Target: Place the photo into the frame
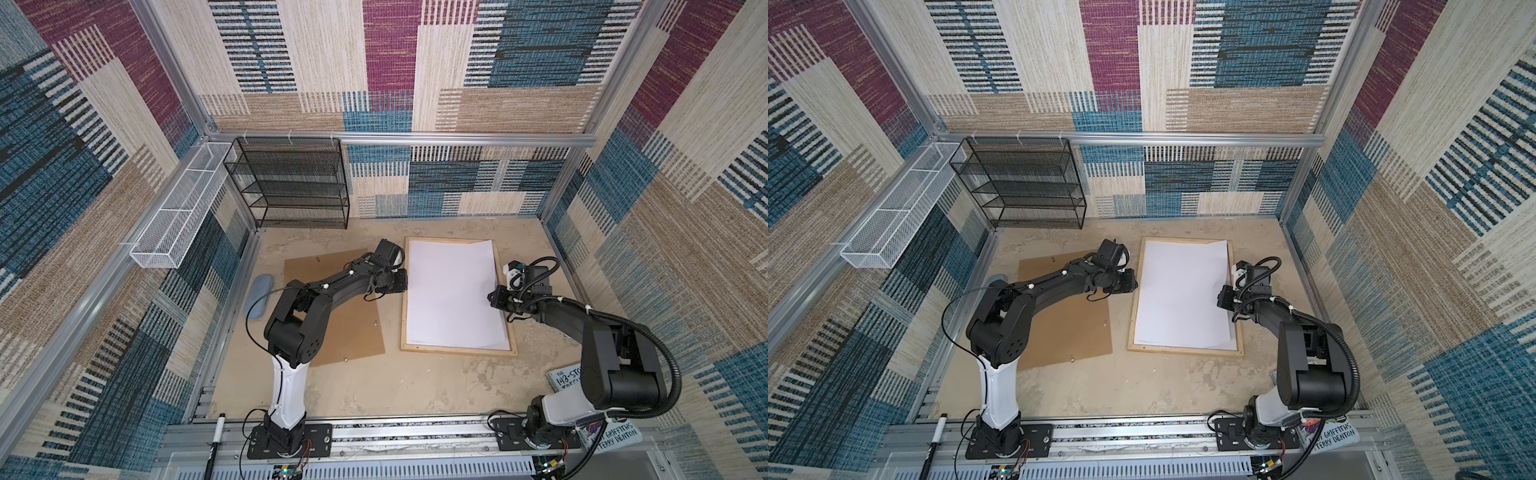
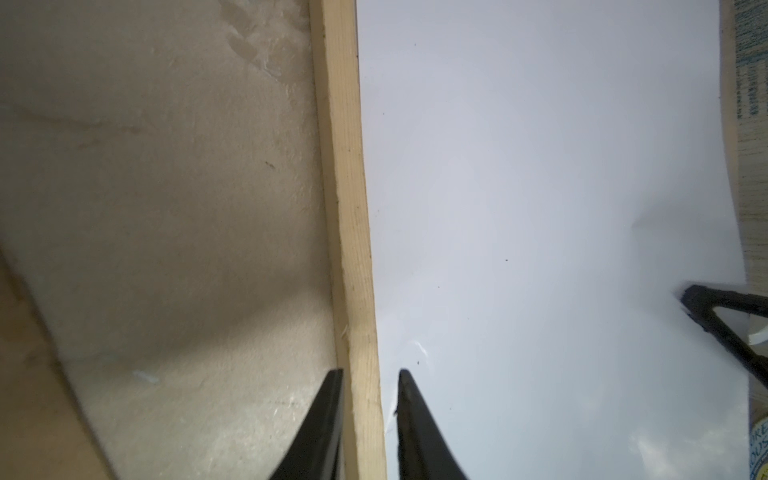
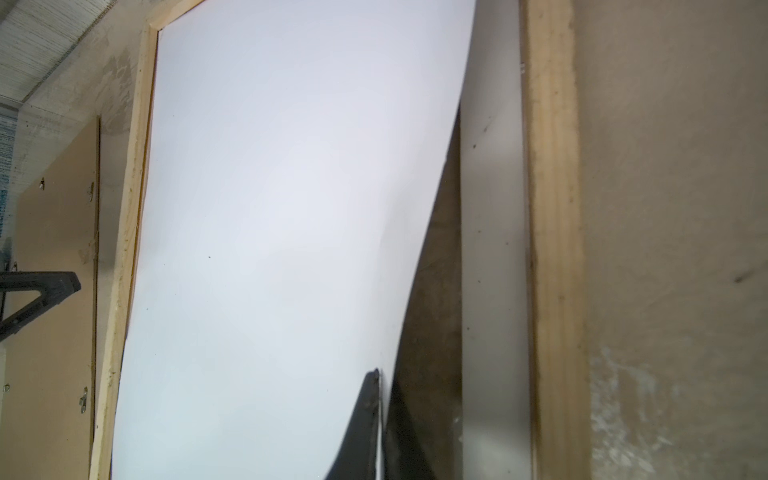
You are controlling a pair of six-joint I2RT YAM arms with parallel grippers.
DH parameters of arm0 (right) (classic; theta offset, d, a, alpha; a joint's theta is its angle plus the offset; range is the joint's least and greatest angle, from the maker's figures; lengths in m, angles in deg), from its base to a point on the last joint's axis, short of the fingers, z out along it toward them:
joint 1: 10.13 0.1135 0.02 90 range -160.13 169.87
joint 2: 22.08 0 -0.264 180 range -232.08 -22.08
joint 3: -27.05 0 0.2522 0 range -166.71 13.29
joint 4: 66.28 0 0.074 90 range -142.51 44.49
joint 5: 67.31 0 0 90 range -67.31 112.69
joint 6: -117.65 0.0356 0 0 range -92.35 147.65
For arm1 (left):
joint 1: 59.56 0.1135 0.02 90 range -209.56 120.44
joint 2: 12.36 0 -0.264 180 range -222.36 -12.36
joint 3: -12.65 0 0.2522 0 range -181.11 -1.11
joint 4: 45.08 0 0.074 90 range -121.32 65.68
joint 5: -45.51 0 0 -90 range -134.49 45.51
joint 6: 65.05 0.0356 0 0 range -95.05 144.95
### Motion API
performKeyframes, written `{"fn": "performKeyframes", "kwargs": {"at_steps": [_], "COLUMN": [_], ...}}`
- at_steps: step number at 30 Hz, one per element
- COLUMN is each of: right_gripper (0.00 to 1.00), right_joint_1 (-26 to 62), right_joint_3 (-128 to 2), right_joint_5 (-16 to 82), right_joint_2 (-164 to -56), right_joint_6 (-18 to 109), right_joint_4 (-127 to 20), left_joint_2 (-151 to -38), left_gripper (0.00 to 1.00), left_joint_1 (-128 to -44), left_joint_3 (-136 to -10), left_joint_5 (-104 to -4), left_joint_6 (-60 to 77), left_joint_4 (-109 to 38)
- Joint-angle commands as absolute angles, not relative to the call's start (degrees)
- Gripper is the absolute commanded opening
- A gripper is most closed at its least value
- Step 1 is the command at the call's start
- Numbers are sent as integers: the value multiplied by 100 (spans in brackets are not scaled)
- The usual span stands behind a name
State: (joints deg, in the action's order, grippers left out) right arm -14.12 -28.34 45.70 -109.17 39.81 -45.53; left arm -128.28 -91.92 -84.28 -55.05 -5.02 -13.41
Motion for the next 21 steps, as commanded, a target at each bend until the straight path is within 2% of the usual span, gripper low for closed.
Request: {"fn": "performKeyframes", "kwargs": {"at_steps": [1, 7, 11, 14, 21], "right_gripper": [20, 55, 73, 79, 80], "right_joint_1": [-1409, -1409, -1409, -1409, -1409], "right_joint_3": [-2920, -2940, -2963, -3037, -3105], "right_joint_5": [4579, 3868, 3512, 3292, 3321], "right_joint_2": [-10989, -10879, -10725, -10658, -10650], "right_joint_6": [3929, 4110, 4192, 4198, 4195], "right_joint_4": [-4639, -4474, -4387, -4292, -4287], "left_joint_2": [-12790, -12764, -12750, -12727, -12614], "left_gripper": [27, 27, 27, 27, 27], "left_joint_1": [-9191, -9191, -9191, -9191, -9192], "left_joint_3": [-8460, -8432, -8425, -8424, -8343], "left_joint_5": [-5433, -5407, -5433, -5424, -5302], "left_joint_6": [-510, -502, -510, -509, -495], "left_joint_4": [-1305, -1295, -1303, -1296, -1242]}}
